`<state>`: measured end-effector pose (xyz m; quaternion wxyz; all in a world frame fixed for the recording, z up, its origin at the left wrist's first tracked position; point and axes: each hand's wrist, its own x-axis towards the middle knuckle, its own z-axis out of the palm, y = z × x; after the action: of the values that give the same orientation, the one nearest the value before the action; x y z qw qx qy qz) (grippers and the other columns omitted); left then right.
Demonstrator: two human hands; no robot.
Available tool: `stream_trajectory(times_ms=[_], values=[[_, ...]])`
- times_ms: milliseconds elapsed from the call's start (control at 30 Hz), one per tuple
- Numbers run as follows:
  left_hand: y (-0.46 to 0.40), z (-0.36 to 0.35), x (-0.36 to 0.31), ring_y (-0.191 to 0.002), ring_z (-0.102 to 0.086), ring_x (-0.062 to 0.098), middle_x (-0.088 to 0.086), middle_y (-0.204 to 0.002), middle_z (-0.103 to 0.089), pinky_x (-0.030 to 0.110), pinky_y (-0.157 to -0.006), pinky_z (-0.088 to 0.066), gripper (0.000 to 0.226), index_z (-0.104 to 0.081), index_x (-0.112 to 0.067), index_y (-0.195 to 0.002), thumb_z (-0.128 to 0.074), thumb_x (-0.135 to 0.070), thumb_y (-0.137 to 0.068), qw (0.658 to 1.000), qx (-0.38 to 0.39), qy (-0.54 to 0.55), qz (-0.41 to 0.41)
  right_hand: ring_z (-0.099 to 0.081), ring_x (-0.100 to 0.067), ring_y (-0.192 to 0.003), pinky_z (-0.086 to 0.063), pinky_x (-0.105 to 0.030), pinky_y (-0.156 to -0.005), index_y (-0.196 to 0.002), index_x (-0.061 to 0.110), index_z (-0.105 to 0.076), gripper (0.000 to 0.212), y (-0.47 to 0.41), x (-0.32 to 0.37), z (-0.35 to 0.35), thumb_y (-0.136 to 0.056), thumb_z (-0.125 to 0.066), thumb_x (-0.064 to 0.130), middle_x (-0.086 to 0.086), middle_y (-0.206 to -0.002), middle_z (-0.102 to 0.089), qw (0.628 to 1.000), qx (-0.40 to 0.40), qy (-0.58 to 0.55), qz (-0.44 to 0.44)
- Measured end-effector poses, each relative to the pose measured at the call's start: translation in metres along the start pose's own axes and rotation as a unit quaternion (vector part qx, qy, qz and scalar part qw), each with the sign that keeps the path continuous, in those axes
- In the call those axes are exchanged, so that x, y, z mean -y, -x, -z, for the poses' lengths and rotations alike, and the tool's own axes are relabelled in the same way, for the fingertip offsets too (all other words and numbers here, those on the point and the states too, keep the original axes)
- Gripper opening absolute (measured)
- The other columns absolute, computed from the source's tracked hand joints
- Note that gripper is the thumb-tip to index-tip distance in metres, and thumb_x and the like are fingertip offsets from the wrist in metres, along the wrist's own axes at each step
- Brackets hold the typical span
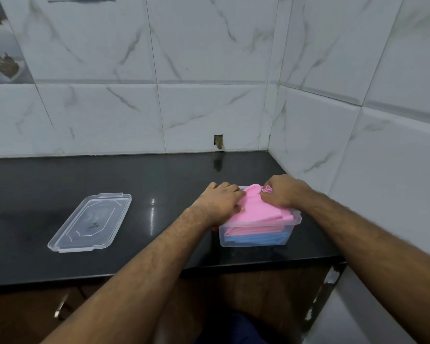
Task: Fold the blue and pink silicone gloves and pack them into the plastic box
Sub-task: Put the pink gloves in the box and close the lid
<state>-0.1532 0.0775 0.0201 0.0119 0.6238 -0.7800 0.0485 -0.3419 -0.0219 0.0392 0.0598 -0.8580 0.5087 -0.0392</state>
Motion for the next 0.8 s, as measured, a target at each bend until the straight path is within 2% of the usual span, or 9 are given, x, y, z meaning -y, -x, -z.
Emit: stream_trajectory(times_ms=[33, 100, 167, 233, 300, 367, 500, 633, 800], values=[[-0.001, -0.001, -0.001, -0.145, -0.036, 0.020, 0.001, -0.158, -0.042, 0.045, -0.117, -0.025, 0.060, -0.029, -0.022, -0.159, -0.046, -0.042, -0.105, 1.000, 0.004, 0.007, 0.007, -0.063, -0.019, -0.075, -0.042, -0.030, -0.060, -0.071, 0.023, -0.062, 0.029, 0.000, -0.001, -0.001, -0.092, -0.054, 0.041, 0.003, -0.076, -0.066, 1.000, -0.001, 0.013, 0.004], [-0.003, -0.002, -0.003, -0.145, -0.035, 0.021, 0.002, -0.159, -0.041, 0.046, -0.118, -0.024, 0.068, -0.026, -0.022, -0.160, -0.053, -0.043, -0.102, 0.999, 0.004, 0.025, 0.021, -0.062, -0.016, -0.087, -0.045, -0.031, -0.069, -0.098, 0.025, -0.068, 0.026, 0.003, -0.004, -0.004, -0.095, -0.056, 0.047, 0.006, -0.101, -0.069, 0.999, -0.033, 0.027, 0.026], [-0.005, -0.003, -0.004, -0.144, -0.036, 0.022, 0.003, -0.157, -0.041, 0.047, -0.117, -0.025, 0.070, -0.026, -0.021, -0.160, -0.057, -0.042, -0.100, 0.999, 0.003, 0.034, 0.028, -0.060, -0.013, -0.093, -0.048, -0.030, -0.075, -0.121, 0.028, -0.059, 0.037, 0.007, -0.007, -0.007, -0.093, -0.061, 0.052, 0.007, -0.118, -0.062, 0.991, -0.110, 0.046, 0.068], [-0.006, -0.005, -0.004, -0.143, -0.035, 0.022, 0.004, -0.155, -0.040, 0.046, -0.117, -0.025, 0.073, -0.026, -0.021, -0.160, -0.059, -0.042, -0.099, 0.999, 0.004, 0.033, 0.030, -0.059, -0.014, -0.106, -0.050, -0.031, -0.084, -0.135, 0.030, -0.050, 0.050, 0.010, -0.009, -0.009, -0.092, -0.064, 0.050, 0.007, -0.131, -0.057, 0.972, -0.174, 0.070, 0.140], [-0.007, -0.006, -0.004, -0.141, -0.035, 0.023, 0.004, -0.153, -0.037, 0.045, -0.117, -0.027, 0.076, -0.026, -0.021, -0.160, -0.062, -0.043, -0.097, 0.999, -0.001, 0.034, 0.031, -0.053, -0.015, -0.120, -0.046, -0.033, -0.095, -0.147, 0.031, -0.045, 0.055, 0.011, -0.010, -0.009, -0.097, -0.059, 0.048, 0.006, -0.142, -0.051, 0.949, -0.170, 0.135, 0.227], [-0.007, -0.006, -0.003, -0.138, -0.037, 0.023, 0.004, -0.150, -0.037, 0.042, -0.115, -0.031, 0.077, -0.029, -0.020, -0.159, -0.065, -0.043, -0.095, 0.999, -0.014, 0.040, 0.033, -0.049, -0.014, -0.126, -0.042, -0.033, -0.098, -0.151, 0.031, -0.042, 0.052, 0.009, -0.012, -0.011, -0.103, -0.047, 0.048, 0.007, -0.146, -0.048, 0.930, -0.140, 0.203, 0.274], [-0.005, -0.007, -0.001, -0.134, -0.041, 0.021, 0.005, -0.147, -0.042, 0.039, -0.114, -0.039, 0.075, -0.033, -0.016, -0.158, -0.060, -0.051, -0.097, 0.997, -0.022, 0.067, 0.028, -0.047, -0.012, -0.128, -0.040, -0.034, -0.101, -0.154, 0.031, -0.038, 0.054, 0.007, -0.017, -0.016, -0.105, -0.032, 0.053, 0.008, -0.152, -0.044, 0.944, -0.098, 0.182, 0.257], [-0.004, -0.005, -0.001, -0.134, -0.043, 0.021, 0.004, -0.146, -0.045, 0.039, -0.110, -0.039, 0.070, -0.033, -0.016, -0.158, -0.046, -0.057, -0.102, 0.999, -0.028, 0.015, 0.025, -0.045, -0.013, -0.129, -0.038, -0.038, -0.103, -0.154, 0.032, -0.034, 0.060, 0.003, -0.022, -0.014, -0.102, -0.030, 0.061, 0.008, -0.154, -0.039, 0.953, -0.060, 0.155, 0.254], [-0.005, -0.007, -0.004, -0.129, -0.047, 0.021, 0.005, -0.141, -0.049, 0.040, -0.109, -0.039, 0.050, -0.039, -0.016, -0.152, -0.042, -0.039, -0.107, 0.999, -0.031, -0.003, 0.035, -0.047, -0.013, -0.126, -0.041, -0.035, -0.103, -0.157, 0.028, -0.029, 0.060, 0.004, -0.016, -0.016, -0.104, -0.037, 0.054, 0.006, -0.151, -0.038, 0.953, -0.055, 0.153, 0.256]])
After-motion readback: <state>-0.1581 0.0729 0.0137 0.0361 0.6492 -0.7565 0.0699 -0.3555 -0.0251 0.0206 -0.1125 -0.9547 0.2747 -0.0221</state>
